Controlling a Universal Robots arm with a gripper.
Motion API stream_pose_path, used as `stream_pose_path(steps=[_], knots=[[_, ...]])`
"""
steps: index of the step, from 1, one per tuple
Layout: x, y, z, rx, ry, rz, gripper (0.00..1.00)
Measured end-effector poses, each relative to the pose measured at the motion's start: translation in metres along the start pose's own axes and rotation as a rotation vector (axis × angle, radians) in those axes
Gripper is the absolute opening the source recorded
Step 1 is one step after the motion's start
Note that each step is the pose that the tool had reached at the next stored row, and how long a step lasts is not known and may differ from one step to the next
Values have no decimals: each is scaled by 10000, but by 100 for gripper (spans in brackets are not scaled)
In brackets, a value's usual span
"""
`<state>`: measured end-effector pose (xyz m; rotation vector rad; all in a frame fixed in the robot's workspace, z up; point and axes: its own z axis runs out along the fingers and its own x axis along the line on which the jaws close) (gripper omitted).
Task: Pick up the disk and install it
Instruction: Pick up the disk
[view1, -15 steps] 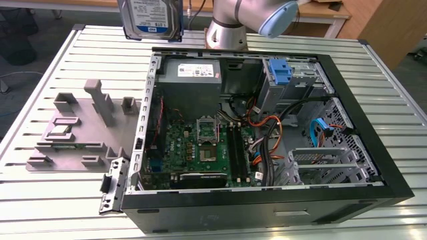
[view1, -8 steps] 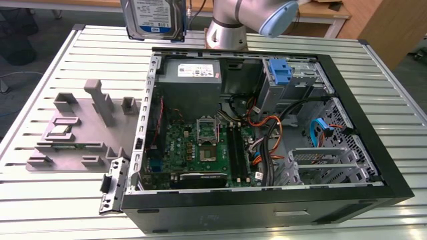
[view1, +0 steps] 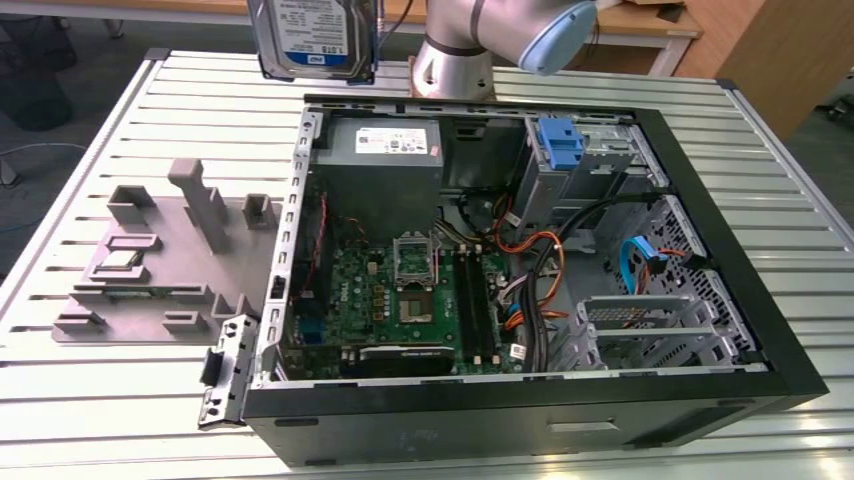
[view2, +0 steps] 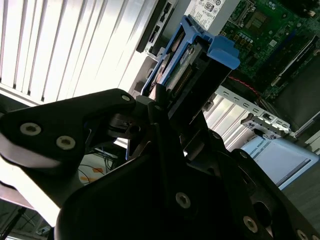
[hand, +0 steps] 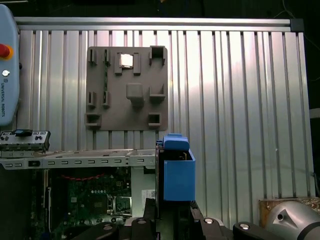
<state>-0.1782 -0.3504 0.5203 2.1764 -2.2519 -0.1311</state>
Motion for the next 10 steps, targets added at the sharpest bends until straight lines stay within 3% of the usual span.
stream_pose_path(steps=[10], knots=[[-2,-58,-4,0,0,-1,35]])
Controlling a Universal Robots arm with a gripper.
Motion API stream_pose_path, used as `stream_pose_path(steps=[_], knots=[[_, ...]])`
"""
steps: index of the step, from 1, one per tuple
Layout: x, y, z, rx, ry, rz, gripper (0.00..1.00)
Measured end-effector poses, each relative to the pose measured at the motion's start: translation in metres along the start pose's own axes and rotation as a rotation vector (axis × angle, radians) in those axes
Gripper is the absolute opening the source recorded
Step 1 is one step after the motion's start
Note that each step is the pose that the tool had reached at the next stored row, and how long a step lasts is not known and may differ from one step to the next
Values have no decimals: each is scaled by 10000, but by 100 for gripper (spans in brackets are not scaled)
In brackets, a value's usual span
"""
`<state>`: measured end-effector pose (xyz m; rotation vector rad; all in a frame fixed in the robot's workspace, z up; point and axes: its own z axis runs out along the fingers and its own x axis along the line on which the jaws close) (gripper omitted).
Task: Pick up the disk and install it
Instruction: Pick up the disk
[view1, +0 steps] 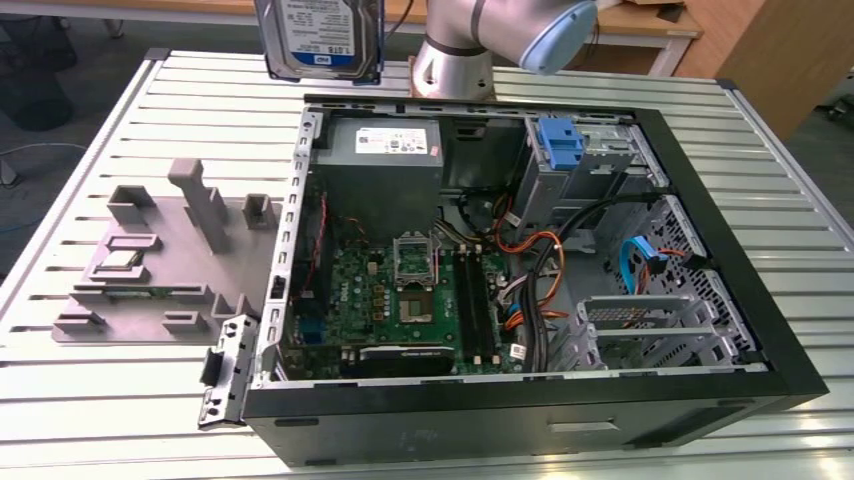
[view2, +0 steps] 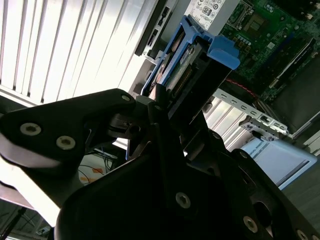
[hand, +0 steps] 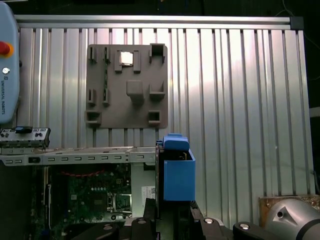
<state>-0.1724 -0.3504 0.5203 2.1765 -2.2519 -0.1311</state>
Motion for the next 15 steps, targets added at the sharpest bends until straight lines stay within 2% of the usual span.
stream_pose_path(steps=[15], knots=[[-2,-62,-4,0,0,0,35]])
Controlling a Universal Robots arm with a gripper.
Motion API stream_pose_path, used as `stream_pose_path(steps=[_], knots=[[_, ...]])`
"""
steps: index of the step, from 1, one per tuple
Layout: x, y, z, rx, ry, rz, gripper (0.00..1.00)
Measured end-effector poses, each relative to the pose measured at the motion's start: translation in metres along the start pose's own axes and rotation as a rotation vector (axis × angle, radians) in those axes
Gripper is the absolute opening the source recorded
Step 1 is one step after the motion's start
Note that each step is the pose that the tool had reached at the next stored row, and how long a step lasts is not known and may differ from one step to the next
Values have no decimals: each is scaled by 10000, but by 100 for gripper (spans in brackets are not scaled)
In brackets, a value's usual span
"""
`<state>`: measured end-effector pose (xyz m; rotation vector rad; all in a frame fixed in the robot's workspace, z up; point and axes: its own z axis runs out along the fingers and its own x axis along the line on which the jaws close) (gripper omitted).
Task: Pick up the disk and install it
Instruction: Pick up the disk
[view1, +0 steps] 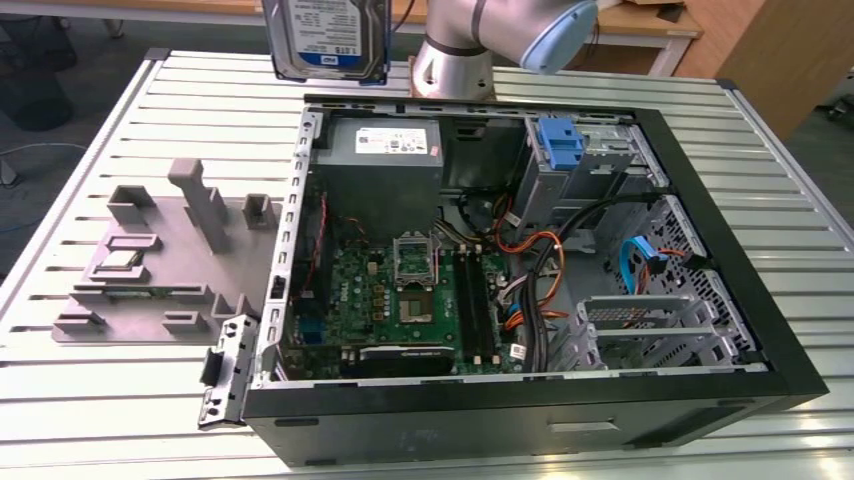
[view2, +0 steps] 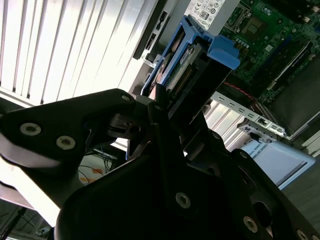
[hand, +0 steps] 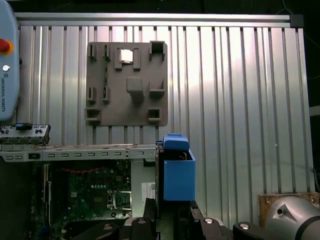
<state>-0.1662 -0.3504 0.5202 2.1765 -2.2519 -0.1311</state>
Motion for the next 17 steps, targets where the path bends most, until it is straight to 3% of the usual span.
stream_pose_path(steps=[17], knots=[[-2,-46,-3,0,0,0,35]])
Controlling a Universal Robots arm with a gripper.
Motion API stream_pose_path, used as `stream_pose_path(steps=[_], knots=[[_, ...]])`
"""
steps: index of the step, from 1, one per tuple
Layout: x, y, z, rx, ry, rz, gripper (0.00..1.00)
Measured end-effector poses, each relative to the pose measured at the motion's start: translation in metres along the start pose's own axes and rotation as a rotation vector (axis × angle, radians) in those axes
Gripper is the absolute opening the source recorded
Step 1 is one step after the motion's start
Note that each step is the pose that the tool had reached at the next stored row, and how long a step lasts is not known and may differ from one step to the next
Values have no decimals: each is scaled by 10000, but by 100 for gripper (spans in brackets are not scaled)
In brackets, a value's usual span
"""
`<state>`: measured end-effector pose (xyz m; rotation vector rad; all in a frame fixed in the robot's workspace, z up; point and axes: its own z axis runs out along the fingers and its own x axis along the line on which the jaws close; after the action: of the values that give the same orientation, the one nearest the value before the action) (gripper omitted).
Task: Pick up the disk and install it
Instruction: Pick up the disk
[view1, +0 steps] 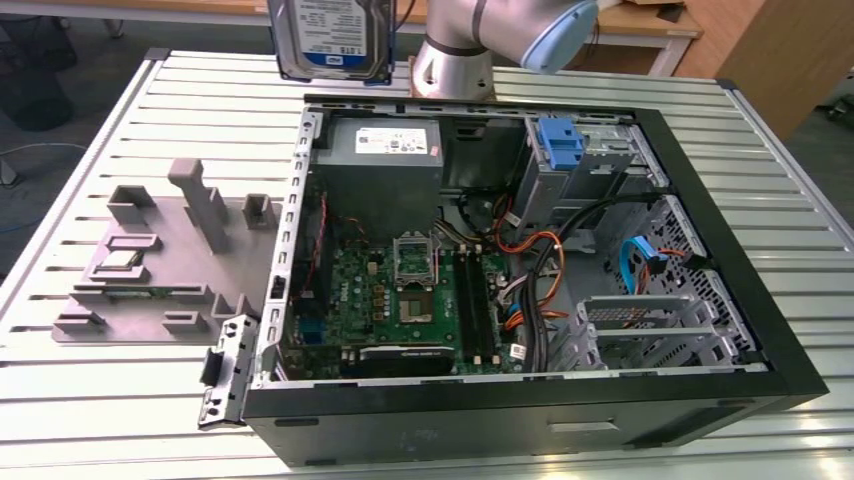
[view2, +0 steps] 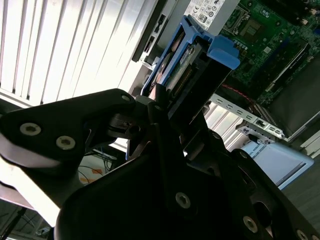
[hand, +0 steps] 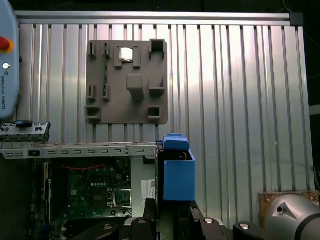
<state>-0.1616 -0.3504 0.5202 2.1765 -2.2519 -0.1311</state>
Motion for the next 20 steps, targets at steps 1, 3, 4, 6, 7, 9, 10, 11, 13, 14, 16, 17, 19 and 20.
stream_pose_path(steps=[1,3,4,6,7,9,10,11,13,14,16,17,19,20], knots=[[0,-3,0,-1,1,0,35],[0,-8,0,0,0,0,35],[0,-10,-1,0,0,0,35],[-1,-14,-1,0,0,0,35],[-1,-17,-1,-1,0,0,35],[-1,-22,-2,0,0,0,35],[-1,-25,-2,0,0,0,35],[-1,-28,-2,0,1,0,35],[-1,-33,-2,0,0,0,35],[-1,-36,-2,0,1,-1,35],[-2,-42,-3,0,0,0,35],[-2,-44,-3,0,0,0,35],[-2,-49,-3,0,0,0,35],[-2,-52,-4,0,1,0,35]])
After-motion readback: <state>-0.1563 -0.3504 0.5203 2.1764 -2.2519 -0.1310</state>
